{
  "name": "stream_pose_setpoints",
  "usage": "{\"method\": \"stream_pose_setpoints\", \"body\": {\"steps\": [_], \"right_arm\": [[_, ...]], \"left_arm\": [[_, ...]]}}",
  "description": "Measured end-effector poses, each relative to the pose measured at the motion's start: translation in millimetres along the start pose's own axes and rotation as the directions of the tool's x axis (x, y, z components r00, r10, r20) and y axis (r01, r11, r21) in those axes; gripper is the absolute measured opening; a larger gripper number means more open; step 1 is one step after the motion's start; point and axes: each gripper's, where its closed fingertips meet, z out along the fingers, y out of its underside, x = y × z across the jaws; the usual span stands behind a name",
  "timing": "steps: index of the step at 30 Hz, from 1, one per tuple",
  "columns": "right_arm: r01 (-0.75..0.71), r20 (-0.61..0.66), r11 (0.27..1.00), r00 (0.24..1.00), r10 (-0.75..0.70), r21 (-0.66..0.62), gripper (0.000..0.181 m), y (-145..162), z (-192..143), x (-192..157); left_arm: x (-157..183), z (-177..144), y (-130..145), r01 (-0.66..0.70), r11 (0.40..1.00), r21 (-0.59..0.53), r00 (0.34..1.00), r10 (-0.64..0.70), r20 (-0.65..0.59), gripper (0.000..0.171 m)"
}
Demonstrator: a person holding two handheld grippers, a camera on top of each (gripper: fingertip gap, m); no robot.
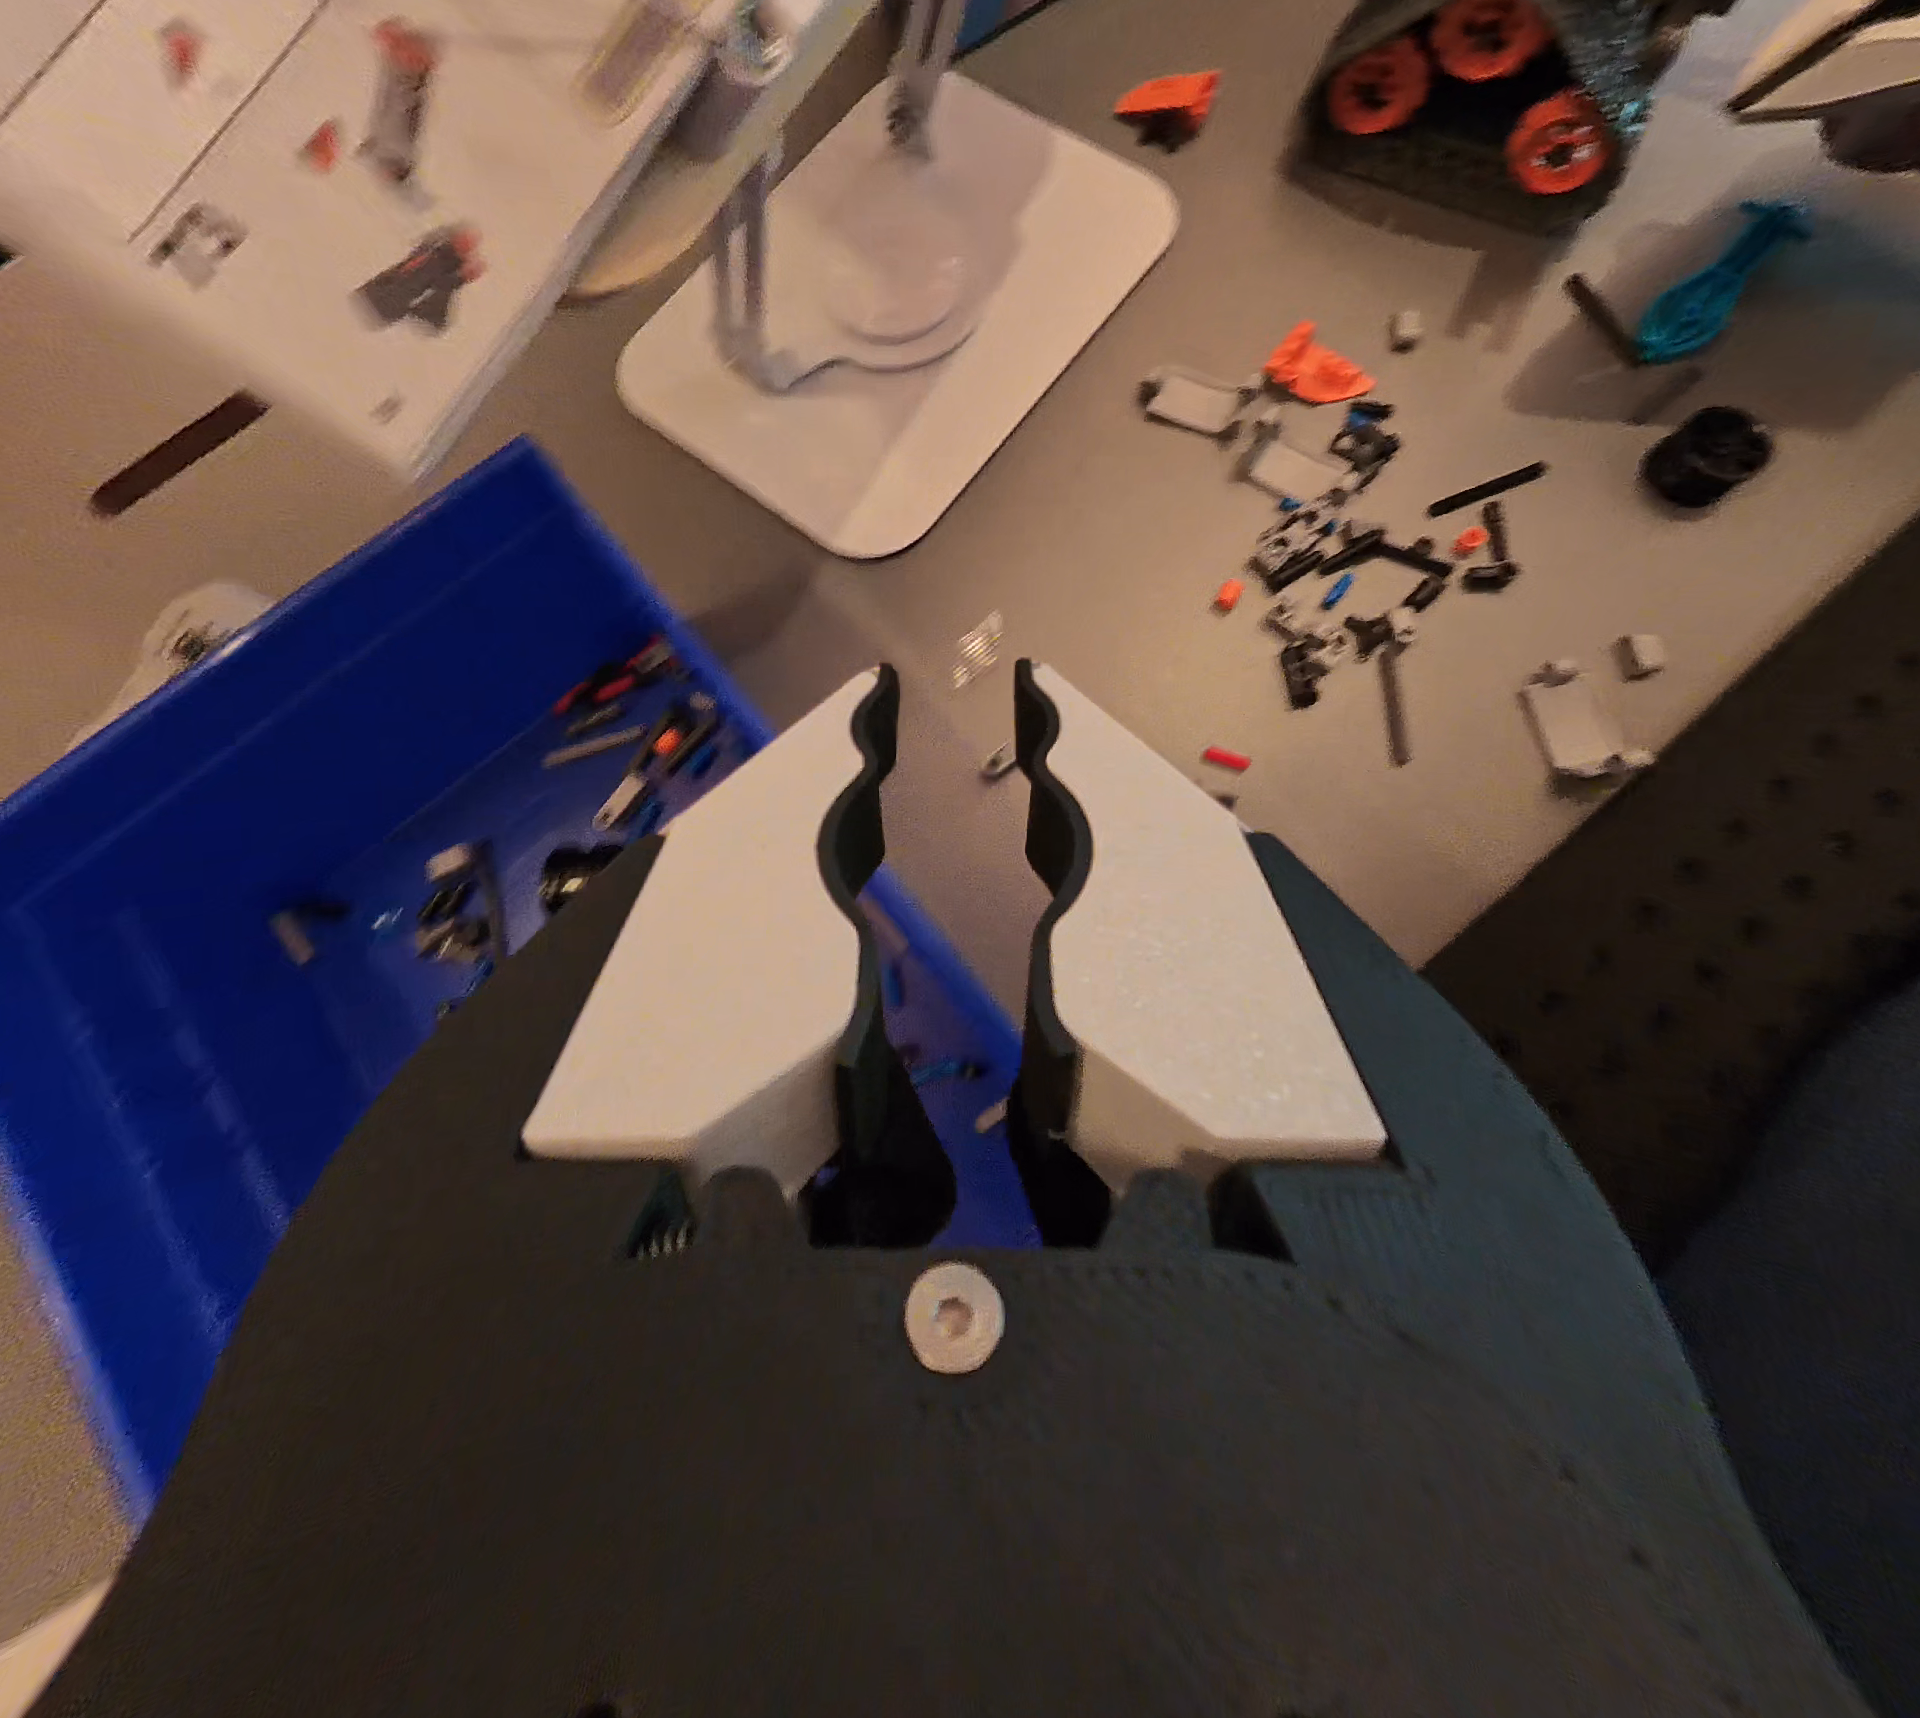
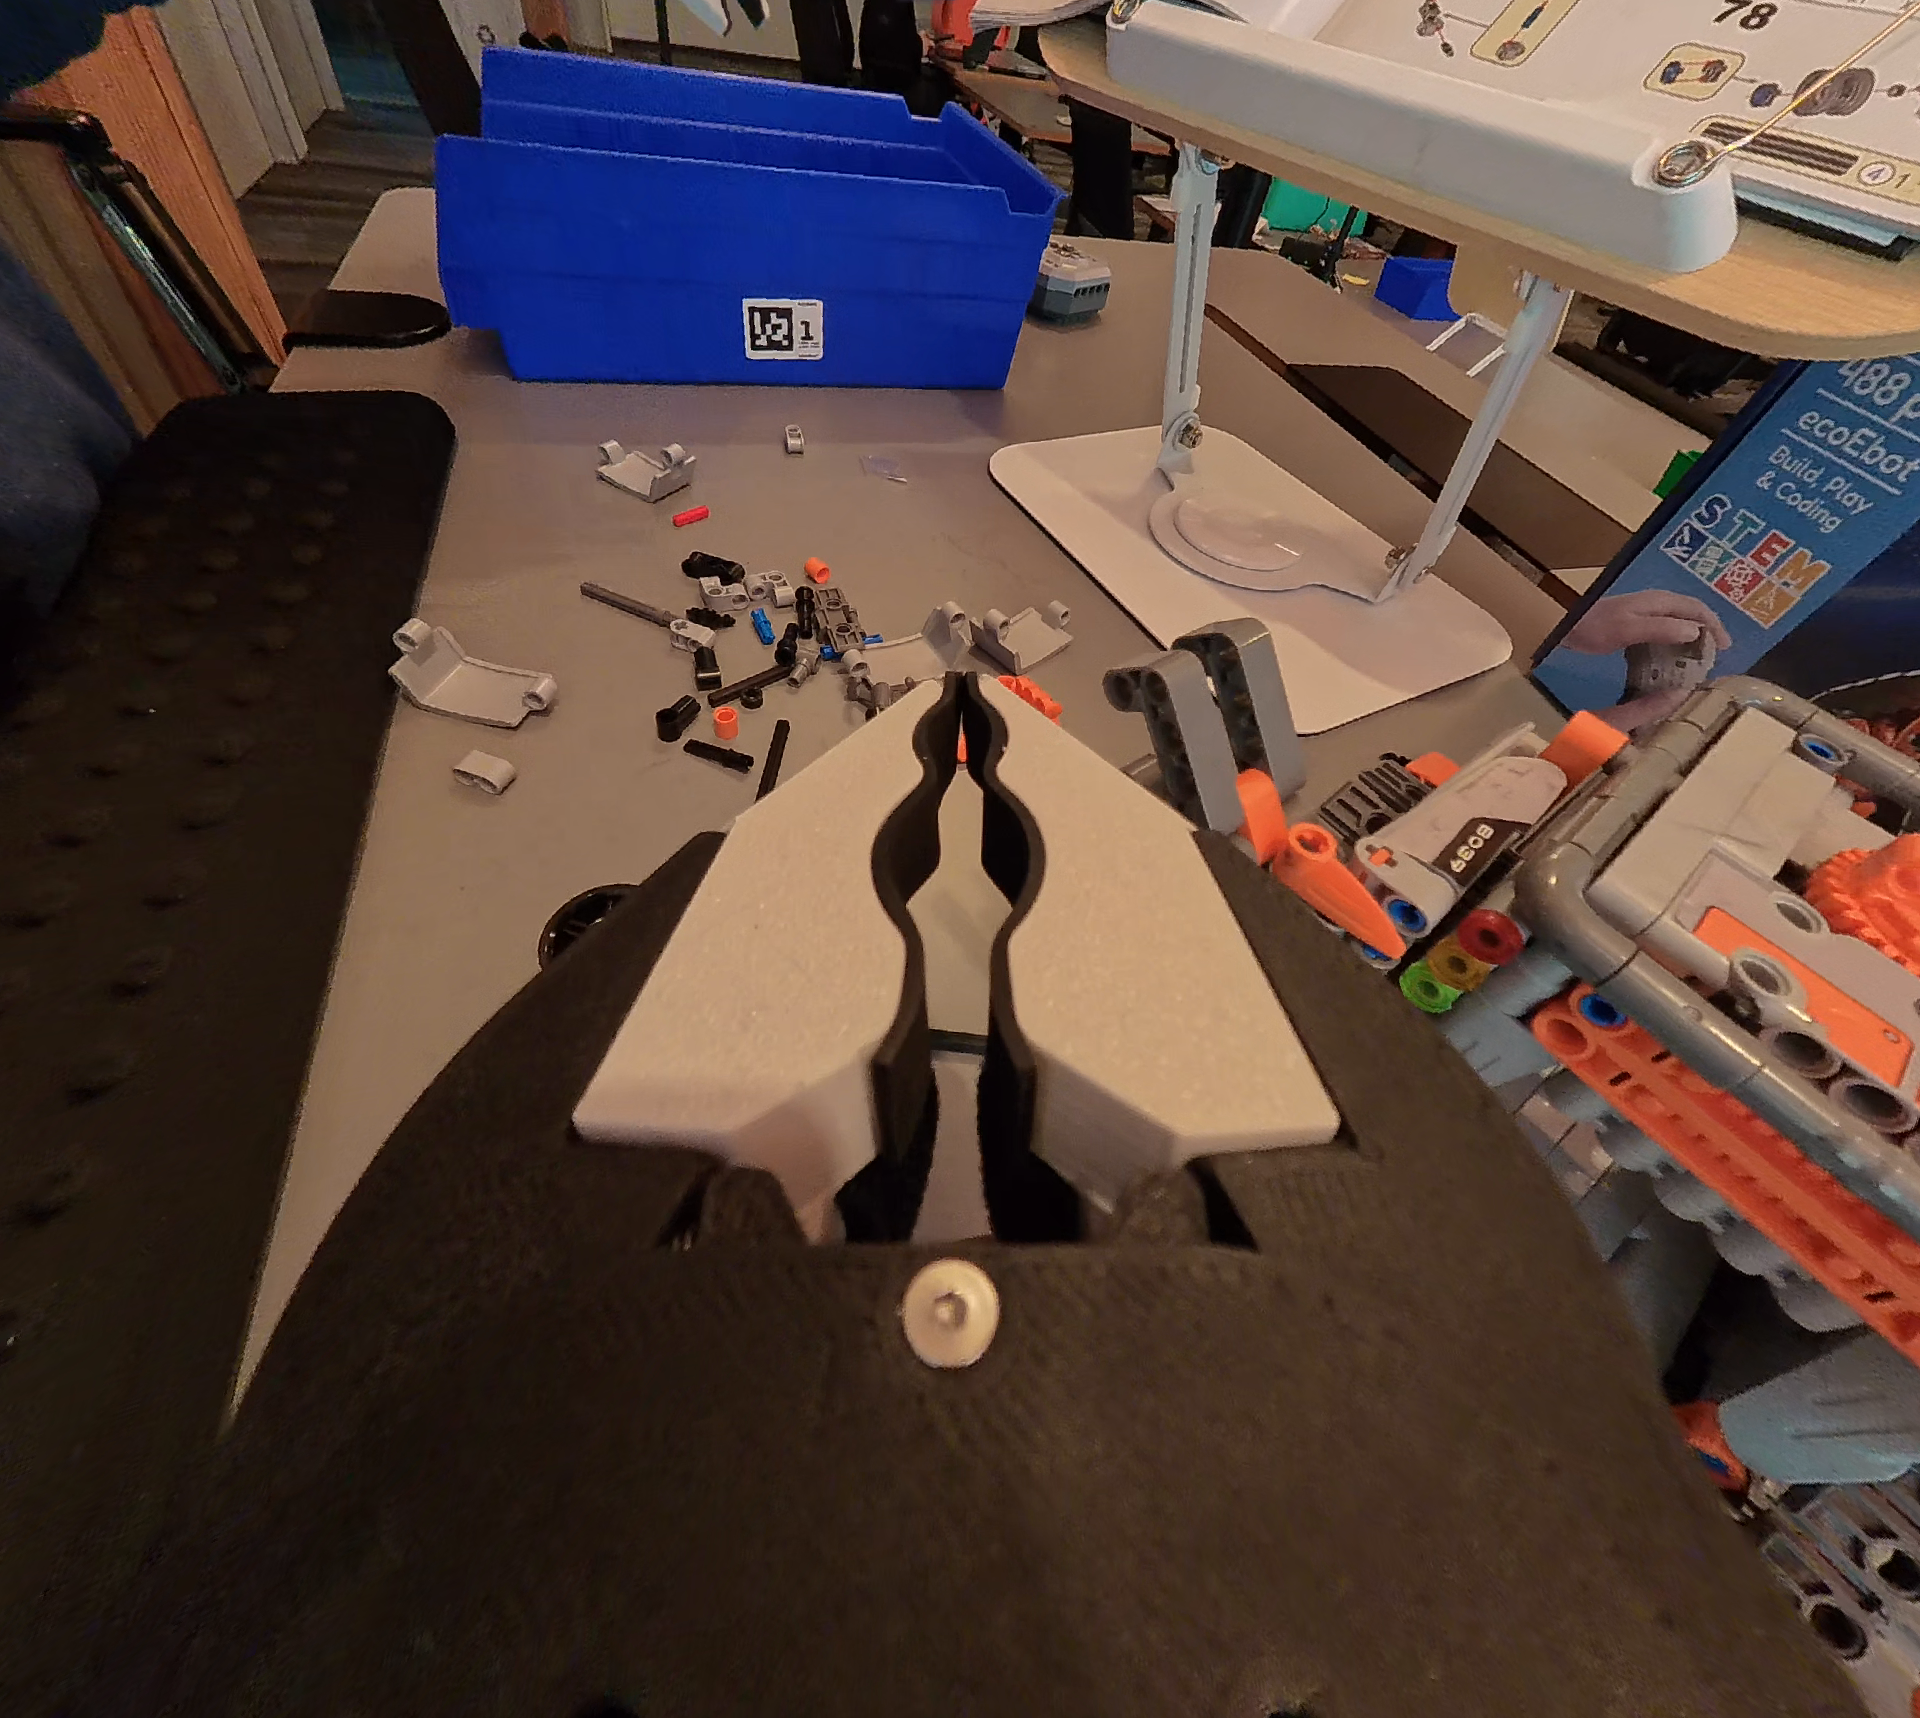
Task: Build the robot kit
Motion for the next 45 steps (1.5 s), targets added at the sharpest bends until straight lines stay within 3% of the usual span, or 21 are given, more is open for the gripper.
{"method": "stream_pose_setpoints", "body": {"steps": [2,7,12,18,26,33,45], "right_arm": [[-0.002,-0.001,1.0,1.0,0.002,-0.002,0.0,1,0,1],[-0.009,0.0,1.0,1.0,0.009,-0.004,0.0,2,1,1],[-0.011,-0.002,1.0,1.0,0.011,-0.008,0.0,4,1,1],[-0.022,-0.004,1.0,1.0,0.022,-0.013,0.0,7,2,3],[-0.037,-0.001,0.999,0.999,0.037,-0.035,0.0,14,6,4],[-0.04,-0.002,0.999,0.999,0.04,-0.035,0.0,14,5,5],[-0.045,-0.001,0.998,0.999,0.045,-0.039,0.0,16,5,5]], "left_arm": [[-30,-11,21,0.028,0.998,-0.052,0.995,-0.023,0.095,0.02],[-72,-29,75,0.118,0.977,-0.175,0.979,-0.085,0.187,0.022],[-86,-35,115,0.209,0.947,-0.245,0.971,-0.17,0.169,0.025],[-87,-42,157,0.226,0.895,-0.384,0.973,-0.187,0.137,0.024],[-43,-16,175,0.089,0.878,-0.47,0.985,-0.147,-0.087,0.018],[-52,20,162,-0.052,0.915,-0.4,0.997,0.026,-0.07,0.016],[-33,29,177,-0.046,0.898,-0.438,0.985,-0.032,-0.168,0.014]]}}
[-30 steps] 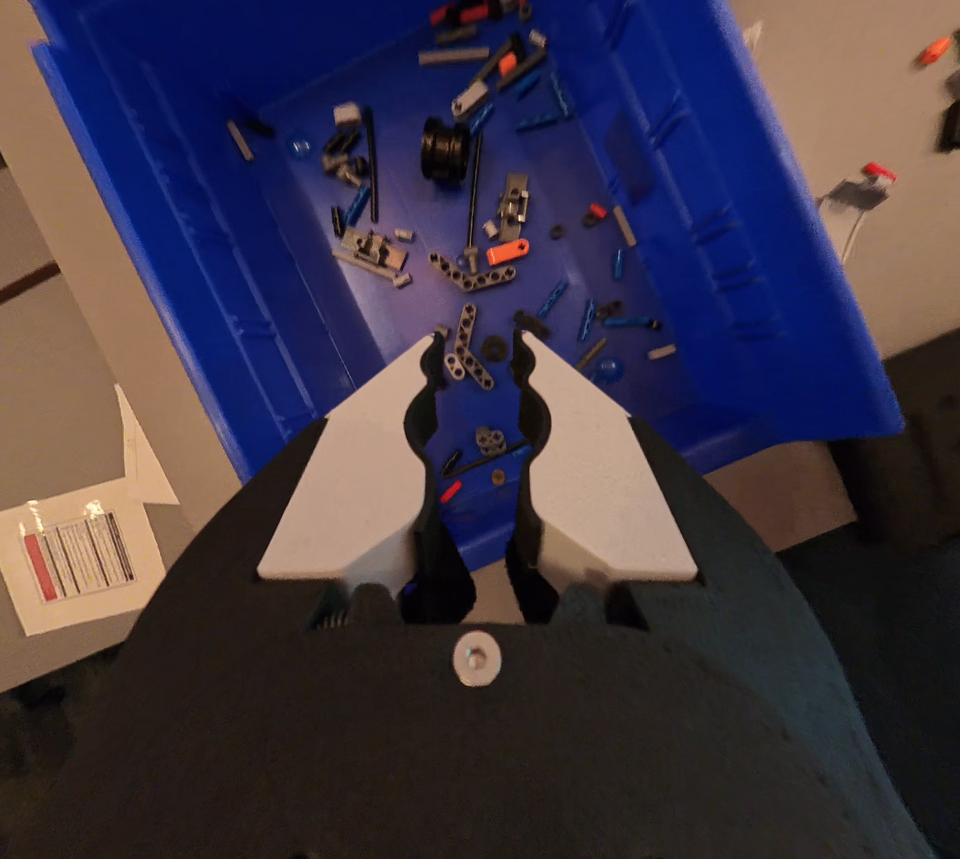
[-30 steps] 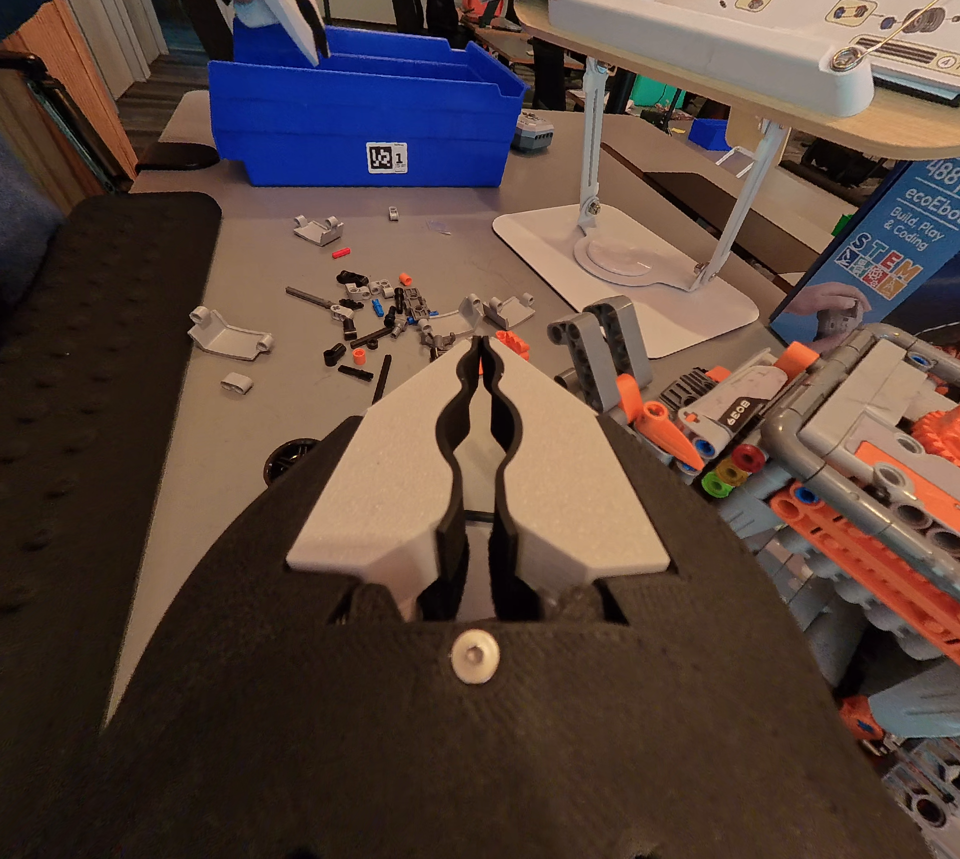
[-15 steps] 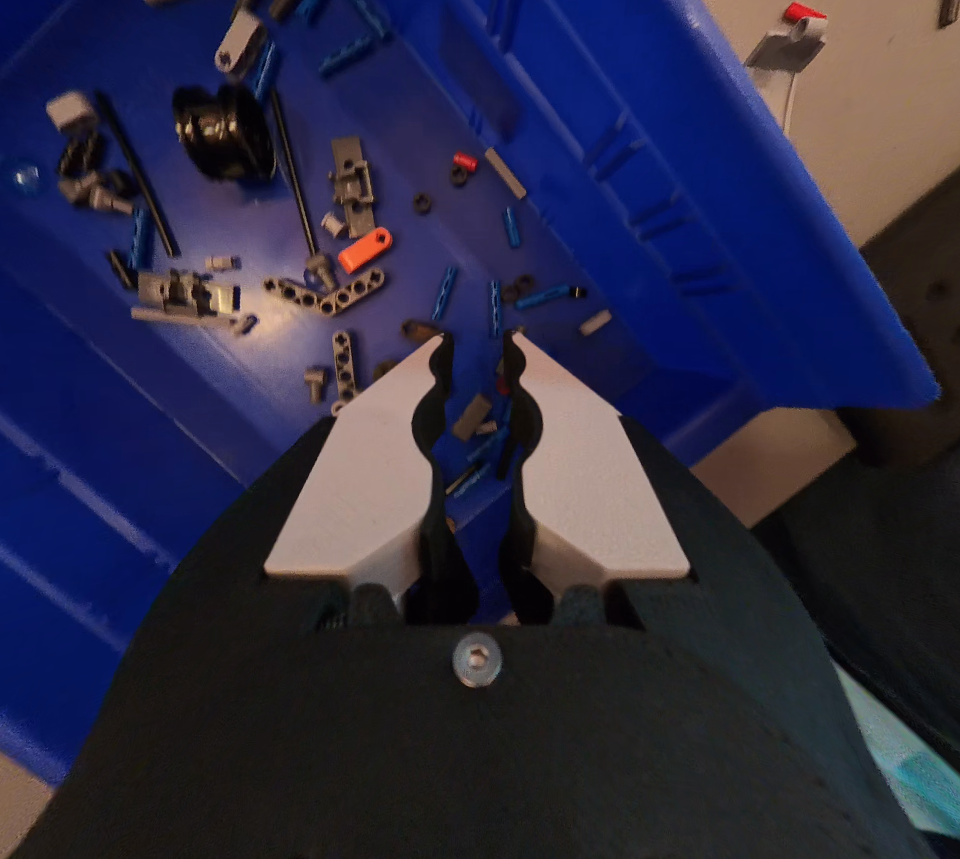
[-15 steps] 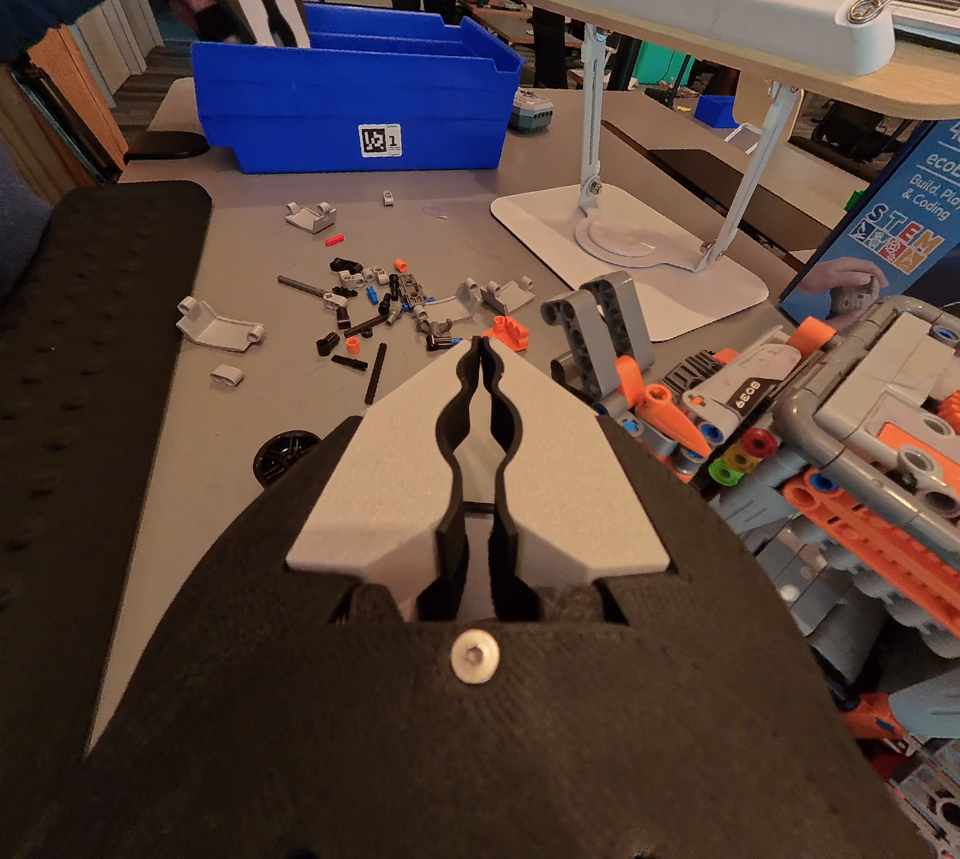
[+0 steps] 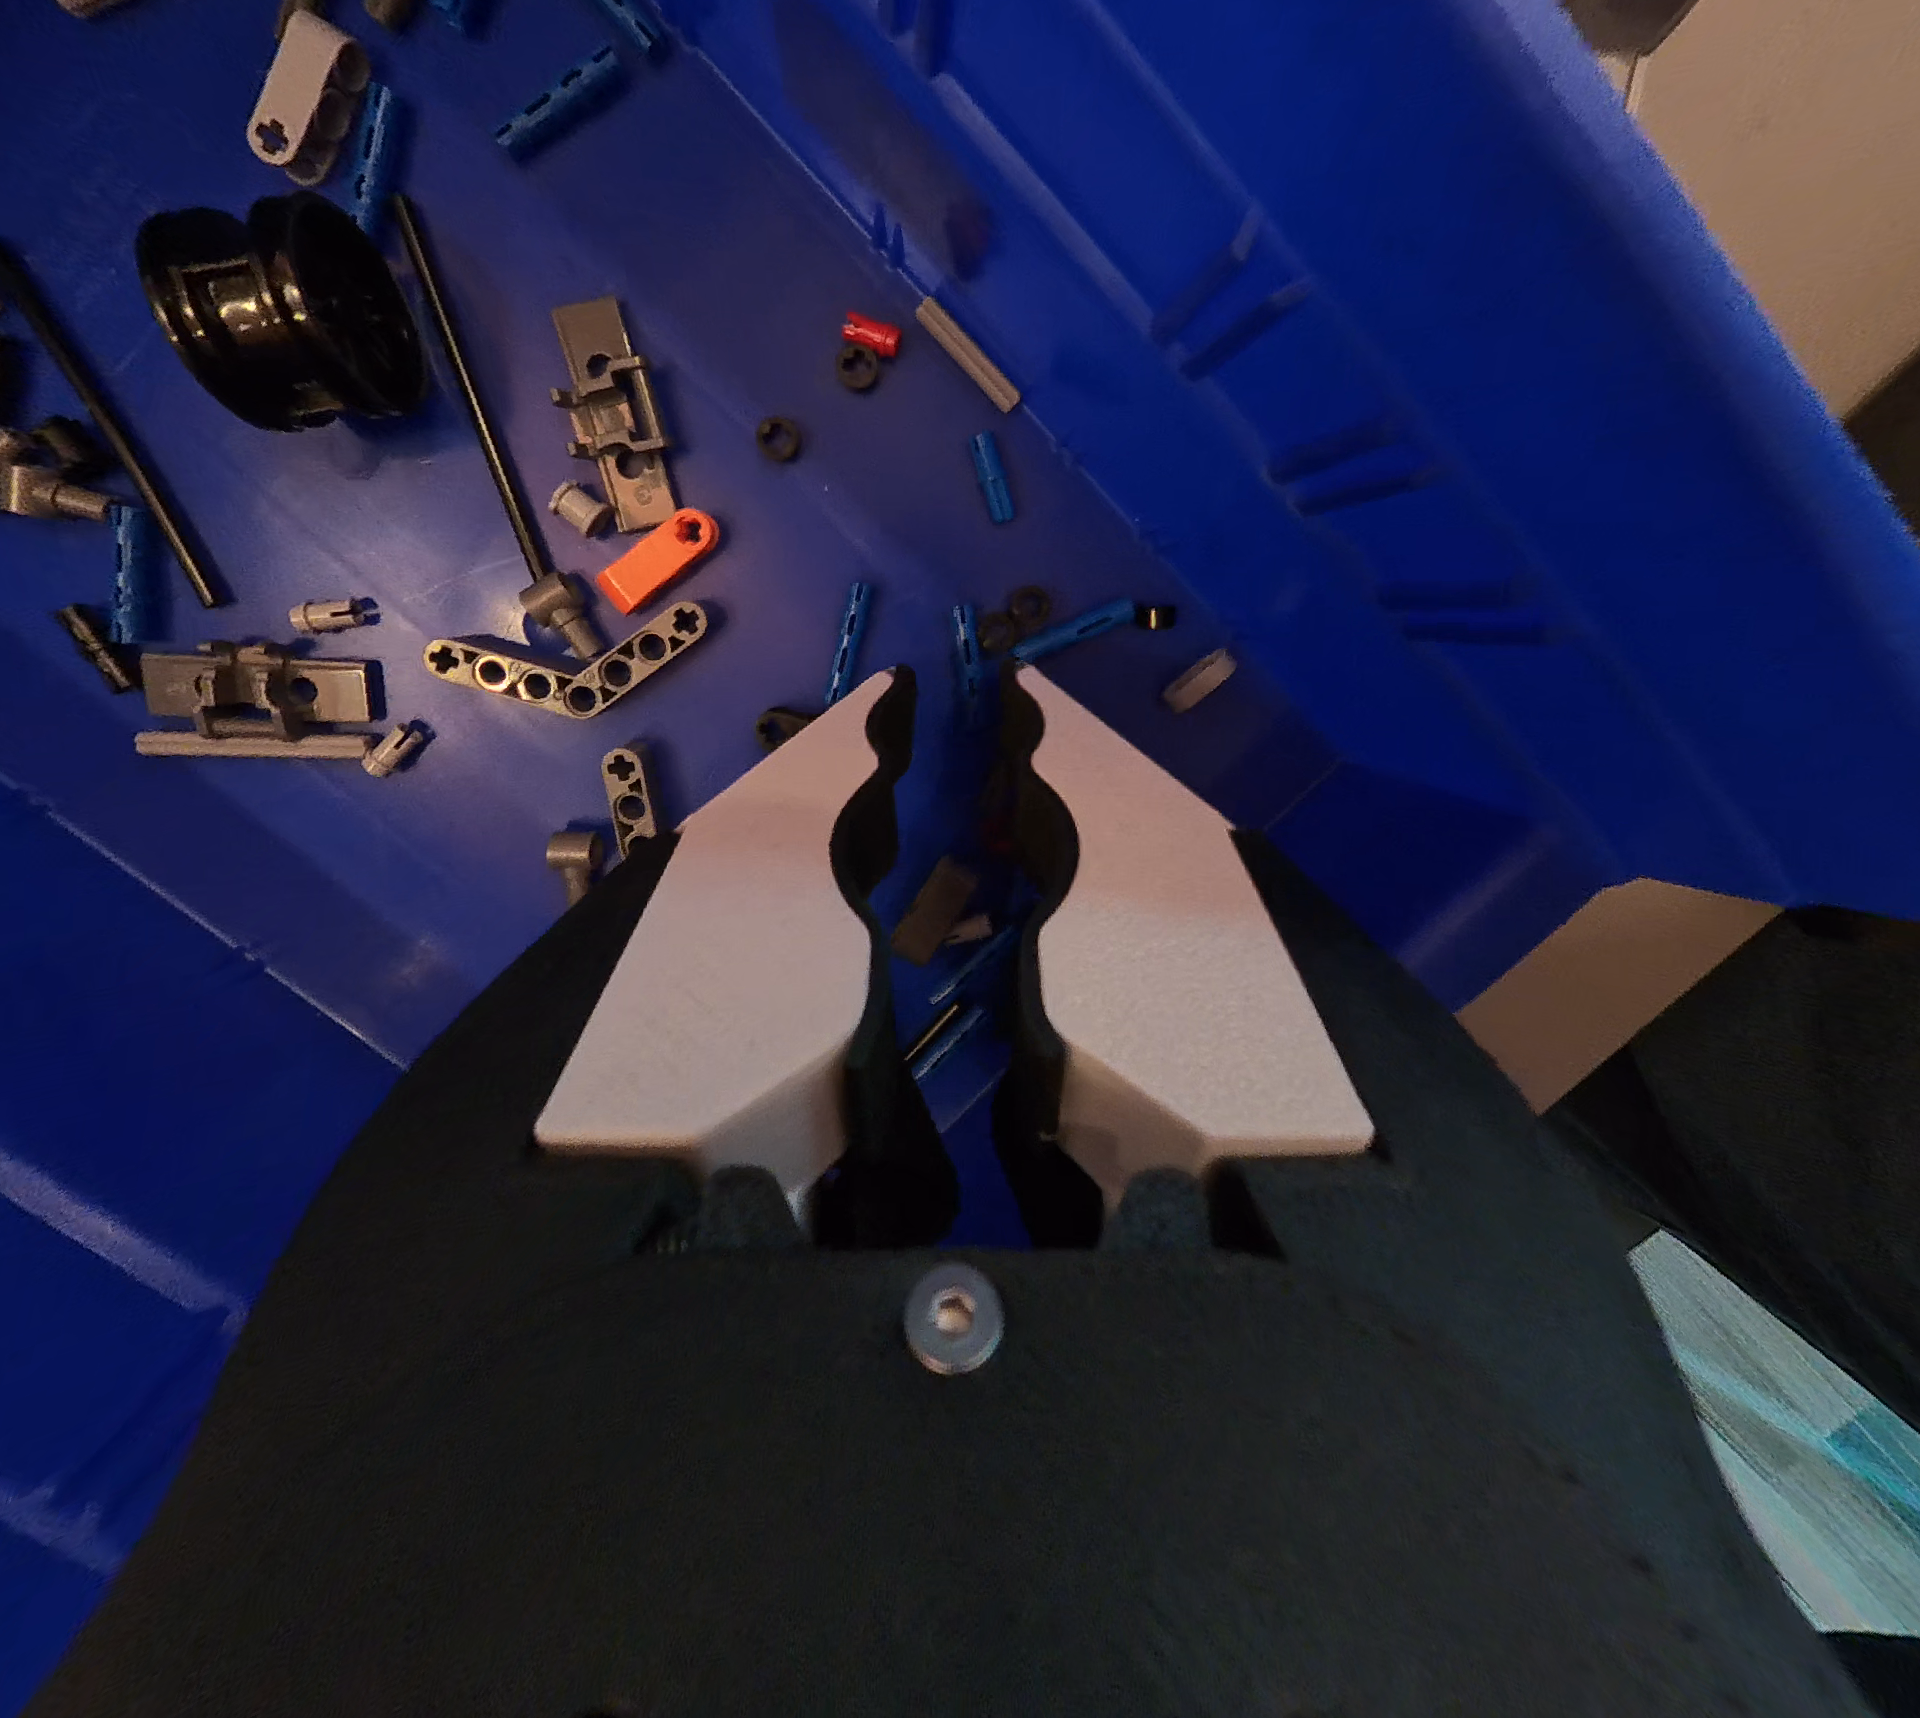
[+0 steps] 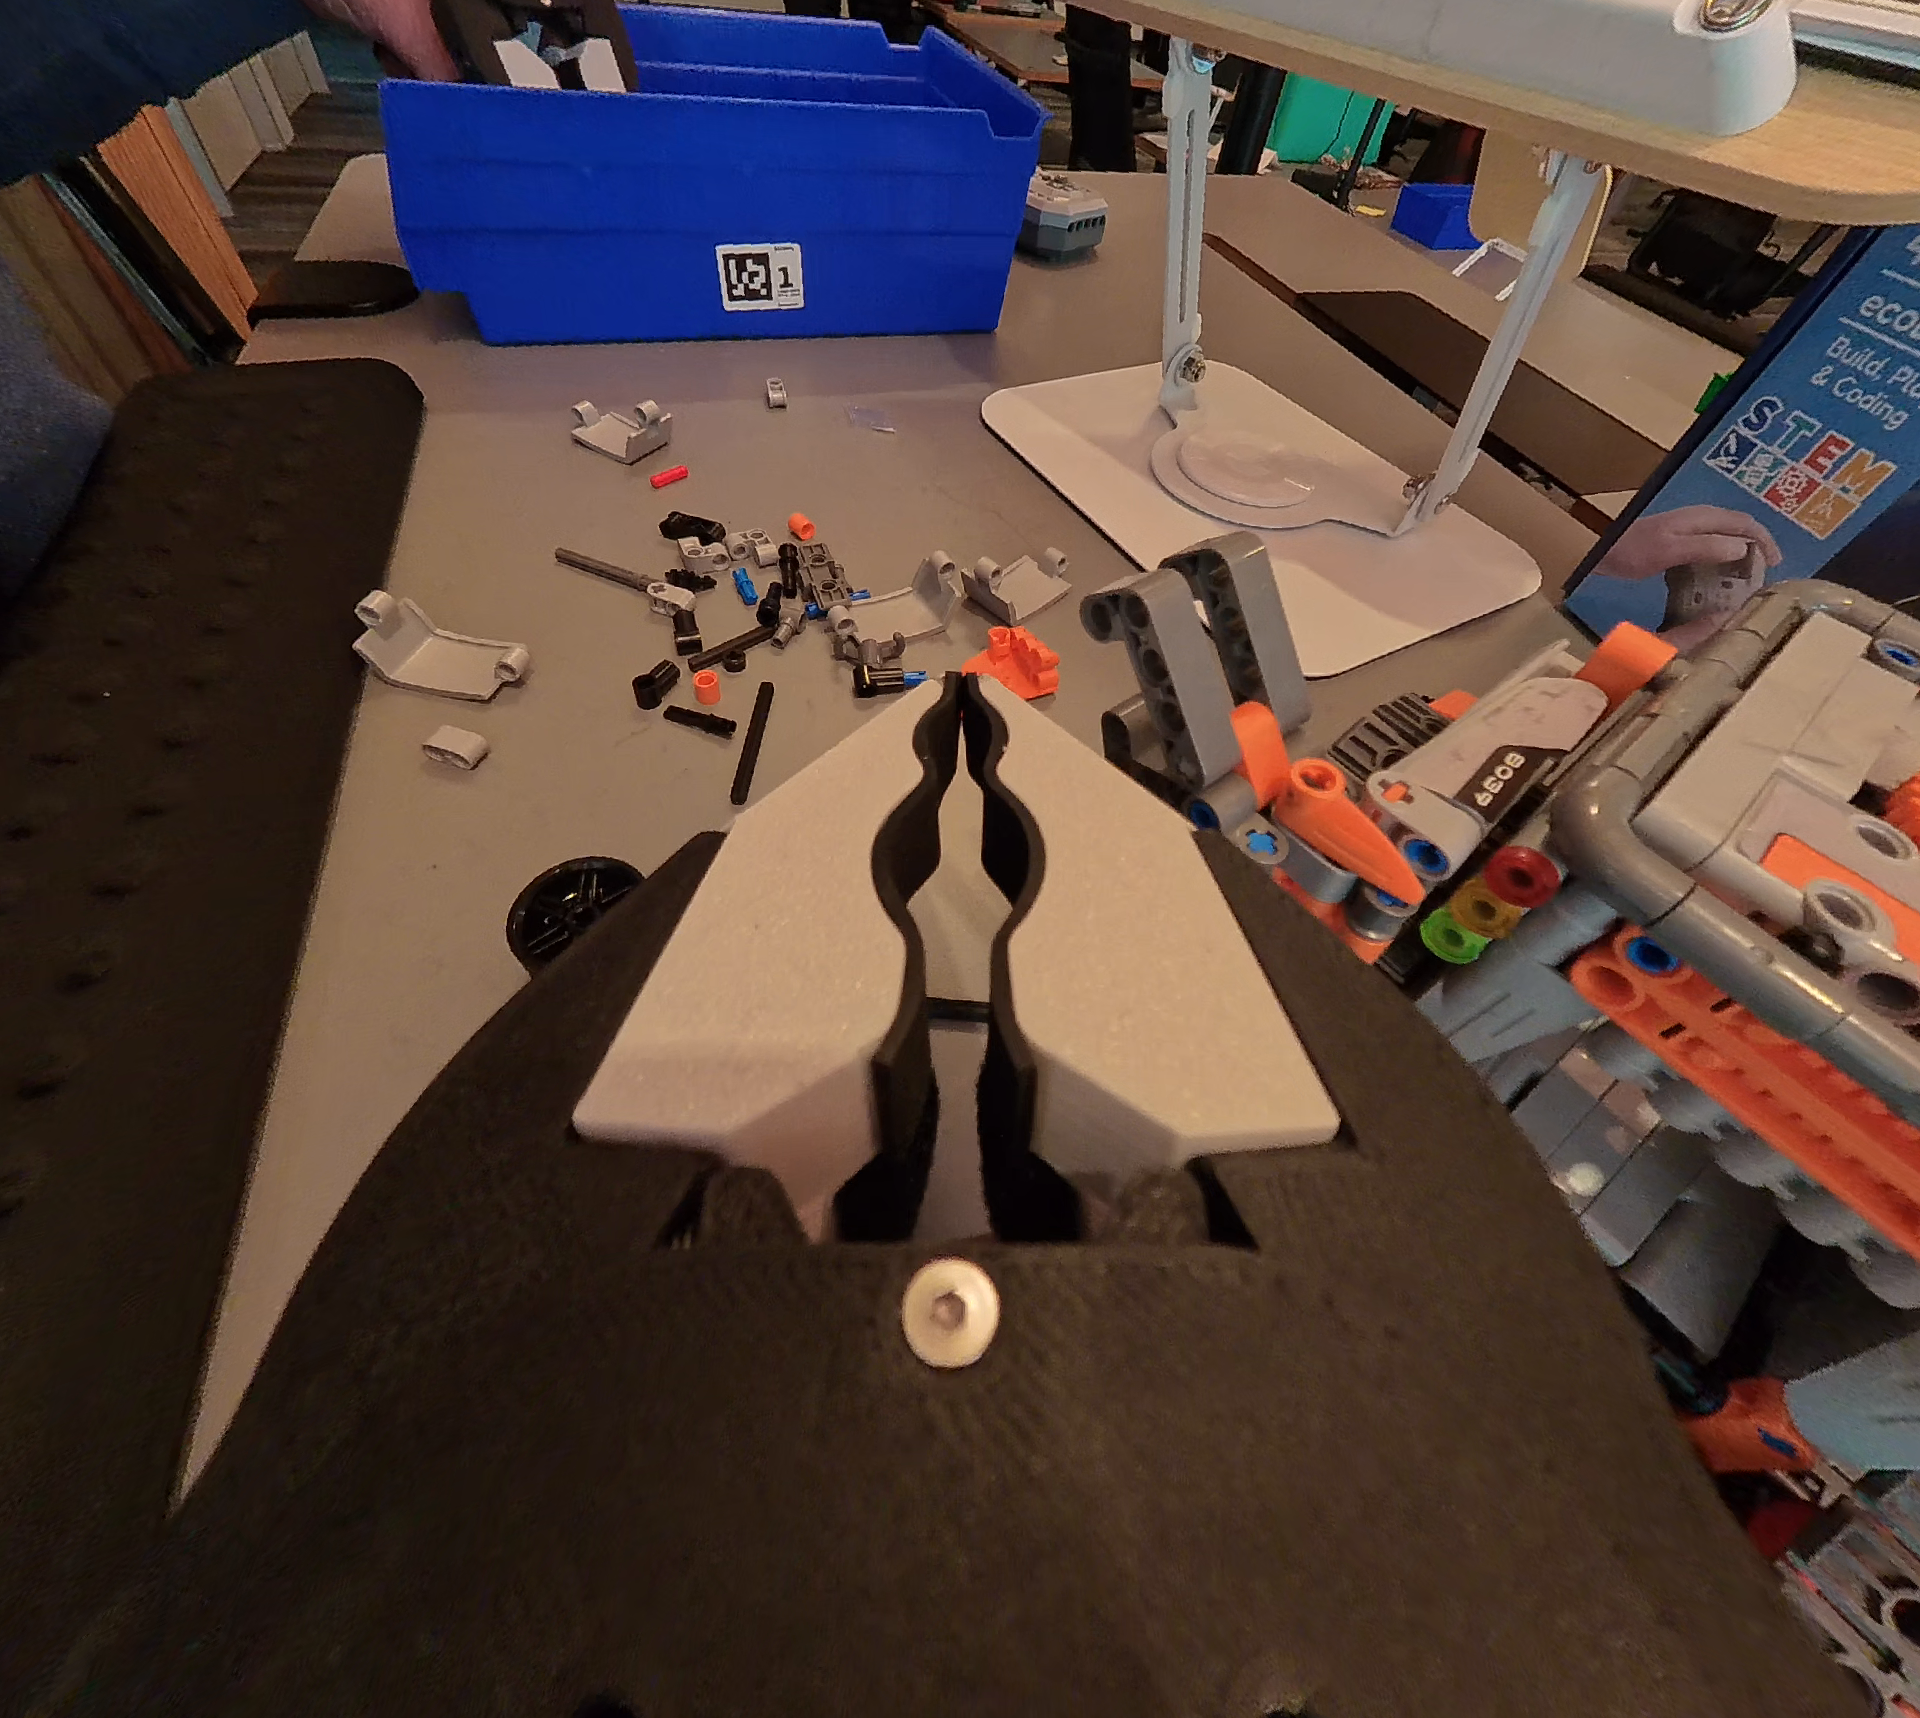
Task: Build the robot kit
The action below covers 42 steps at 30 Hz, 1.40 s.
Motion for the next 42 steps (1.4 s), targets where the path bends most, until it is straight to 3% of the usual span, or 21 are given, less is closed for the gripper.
{"method": "stream_pose_setpoints", "body": {"steps": [6,11,19,23,27,31,34,37,40,42], "right_arm": [[-0.007,-0.006,1.0,1.0,0.007,0.002,0.0,2,1,2],[-0.021,-0.017,1.0,1.0,0.021,0.005,0.0,3,2,6],[-0.026,-0.025,1.0,0.999,0.026,-0.014,0.0,8,3,8],[-0.025,-0.027,1.0,0.999,0.025,-0.015,0.0,8,3,8],[-0.025,-0.025,0.999,0.999,0.025,-0.02,0.0,8,3,8],[-0.022,-0.022,1.0,1.0,0.021,-0.021,0.0,8,3,7],[-0.016,-0.024,1.0,1.0,0.016,-0.011,0.0,5,1,6],[-0.007,-0.025,1.0,1.0,0.007,-0.003,0.0,2,0,5],[0.002,-0.025,1.0,1.0,-0.002,0.002,0.0,0,0,4],[0.006,-0.026,1.0,1.0,-0.006,0.001,0.0,-1,0,4]], "left_arm": [[-16,-4,6,0.051,0.999,-0.001,0.996,-0.05,0.079,0.004],[-14,-15,-13,0.059,0.989,0.135,0.998,-0.062,0.02,0.007],[8,4,-34,0.063,0.988,0.138,0.996,-0.054,-0.07,0.018],[9,13,-29,0.05,0.995,0.091,0.998,-0.045,-0.052,0.014],[5,15,-30,0.053,0.994,0.091,0.998,-0.049,-0.039,0.003],[2,14,-31,0.064,0.993,0.101,0.998,-0.061,-0.035,0.002],[-12,-9,-36,0.095,0.982,0.162,0.995,-0.101,0.026,0.002],[-19,-57,-60,0.063,0.955,0.29,0.99,-0.096,0.1,0.002],[7,-97,-99,-0.035,0.918,0.395,0.994,-0.011,0.113,0.002],[36,-101,-126,-0.104,0.902,0.418,0.993,0.071,0.095,0.002]]}}
